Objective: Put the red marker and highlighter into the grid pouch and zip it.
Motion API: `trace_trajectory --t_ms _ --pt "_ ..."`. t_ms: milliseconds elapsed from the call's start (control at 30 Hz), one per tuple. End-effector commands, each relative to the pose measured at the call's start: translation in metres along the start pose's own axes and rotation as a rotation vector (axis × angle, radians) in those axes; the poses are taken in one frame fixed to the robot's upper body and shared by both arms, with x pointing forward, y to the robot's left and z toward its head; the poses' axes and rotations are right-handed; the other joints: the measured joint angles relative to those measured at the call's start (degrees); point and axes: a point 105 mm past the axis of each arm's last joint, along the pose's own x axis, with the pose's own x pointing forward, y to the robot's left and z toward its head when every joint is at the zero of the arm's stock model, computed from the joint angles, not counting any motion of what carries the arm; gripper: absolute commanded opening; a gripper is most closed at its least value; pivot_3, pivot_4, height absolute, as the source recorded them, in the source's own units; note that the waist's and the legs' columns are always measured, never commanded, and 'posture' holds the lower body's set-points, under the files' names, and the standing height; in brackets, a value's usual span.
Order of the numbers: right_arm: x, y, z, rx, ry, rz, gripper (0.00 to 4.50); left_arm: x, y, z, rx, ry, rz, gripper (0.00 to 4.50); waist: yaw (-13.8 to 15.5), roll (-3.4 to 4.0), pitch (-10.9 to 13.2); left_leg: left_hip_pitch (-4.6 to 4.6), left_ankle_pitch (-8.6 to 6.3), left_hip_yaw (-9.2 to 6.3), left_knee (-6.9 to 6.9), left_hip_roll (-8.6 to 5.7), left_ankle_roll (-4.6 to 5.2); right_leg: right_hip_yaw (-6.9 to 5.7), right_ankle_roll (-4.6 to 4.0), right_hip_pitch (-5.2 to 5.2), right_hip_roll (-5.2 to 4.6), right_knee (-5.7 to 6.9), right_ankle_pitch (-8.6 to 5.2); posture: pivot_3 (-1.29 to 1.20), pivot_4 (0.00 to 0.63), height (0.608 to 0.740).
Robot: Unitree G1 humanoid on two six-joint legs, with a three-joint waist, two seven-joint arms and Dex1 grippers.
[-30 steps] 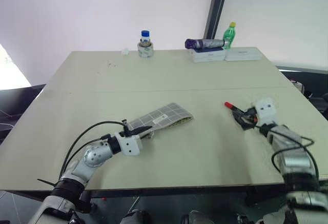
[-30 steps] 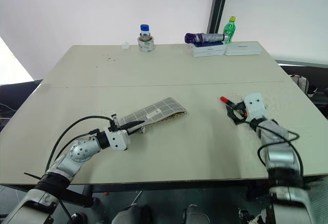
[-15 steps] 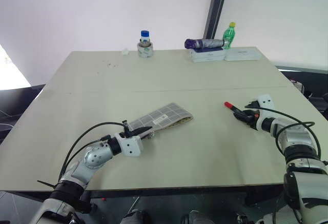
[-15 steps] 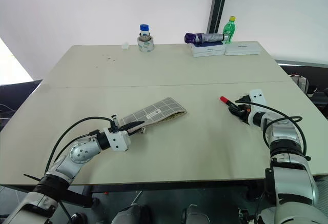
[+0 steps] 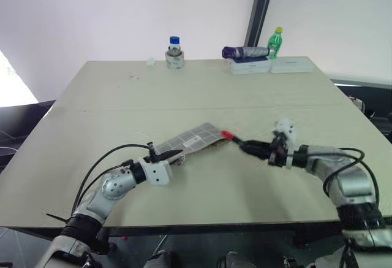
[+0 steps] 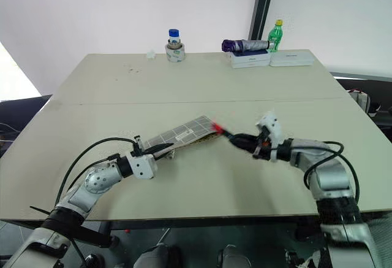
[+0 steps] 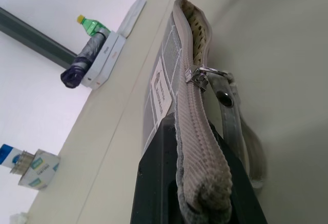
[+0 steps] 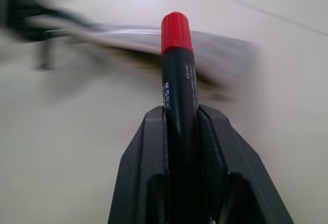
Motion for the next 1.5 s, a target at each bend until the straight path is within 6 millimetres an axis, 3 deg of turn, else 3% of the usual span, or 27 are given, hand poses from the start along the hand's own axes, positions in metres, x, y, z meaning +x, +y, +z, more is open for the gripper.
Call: trace_trajectory --t_ms 33,167,400,567,733,867,1067,1267,1433,1500 --pt "0.000 0.011 0.002 -0.061 0.062 0.043 0.31 0.005 0.008 0.006 0.014 -0.030 0.020 0.00 0.10 -0.01 0.00 0.00 -0.01 -0.01 0.03 -0.01 0.02 0.00 0.00 0.01 -0.01 0.00 0.00 0.00 0.150 0.740" --pt "0.017 0.000 0.001 -0.151 0.081 -0.023 0.31 0.009 0.010 0.010 0.025 -0.049 0.016 0.00 -0.06 -0.02 0.01 0.00 -0.03 -0.03 0.07 0.00 0.04 0.00 -0.01 0.01 0.00 0.00 0.00 0.00 0.150 0.740" --pt "0.028 -0.015 0.003 -0.279 0.135 -0.066 0.31 0.011 0.008 0.019 0.078 -0.071 -0.025 0.00 0.00 -0.02 0.01 -0.01 0.11 0.07 0.06 -0.02 -0.17 0.00 0.00 -0.03 0.02 0.04 0.00 0.00 0.150 0.740" --pt "0.039 -0.009 0.018 -0.341 0.112 -0.020 0.31 0.011 0.008 0.023 0.106 -0.078 -0.044 0.00 -0.08 -0.02 0.01 -0.02 0.11 0.07 0.07 -0.03 -0.18 0.01 0.01 -0.03 0.02 0.05 0.00 0.00 0.150 0.740" --pt "0.061 0.007 0.026 -0.542 0.129 0.072 0.31 0.014 0.008 0.026 0.121 -0.090 -0.059 0.00 -0.12 -0.02 0.01 -0.02 0.11 0.07 0.06 -0.02 -0.18 0.00 0.01 -0.04 0.02 0.05 0.00 0.00 0.150 0.740" --pt "0.077 0.012 0.024 -0.722 0.171 0.106 0.31 0.017 0.008 0.031 0.124 -0.112 -0.071 0.00 -0.05 -0.02 0.01 -0.02 0.16 0.11 0.08 -0.02 -0.26 0.00 0.01 -0.04 0.03 0.06 0.00 0.00 0.150 0.740" --pt "0.085 0.012 0.024 -0.875 0.180 0.141 0.31 0.017 0.006 0.033 0.137 -0.125 -0.093 0.00 -0.10 -0.02 0.01 -0.02 0.18 0.14 0.10 -0.05 -0.31 0.00 0.01 -0.04 0.03 0.06 -0.01 0.00 0.150 0.740" --pt "0.090 0.008 0.018 -0.918 0.145 0.137 0.31 0.015 0.007 0.035 0.129 -0.133 -0.084 0.00 -0.07 -0.02 0.01 -0.02 0.21 0.18 0.10 -0.06 -0.34 0.01 0.02 -0.04 0.07 0.07 -0.01 0.00 0.150 0.740" --pt "0.083 0.009 0.033 -0.860 0.059 0.130 2.79 0.008 0.008 0.027 0.124 -0.108 -0.089 0.00 -0.11 -0.02 0.01 -0.01 0.21 0.17 0.12 -0.05 -0.35 0.01 0.02 -0.03 0.08 0.08 0.00 0.00 0.150 0.740" --pt "0.079 0.009 0.038 -0.870 0.035 0.113 4.01 0.006 0.008 0.024 0.118 -0.097 -0.086 0.00 -0.14 -0.02 0.01 -0.01 0.21 0.17 0.12 -0.05 -0.35 0.01 0.02 -0.03 0.08 0.08 0.00 0.00 0.150 0.740"
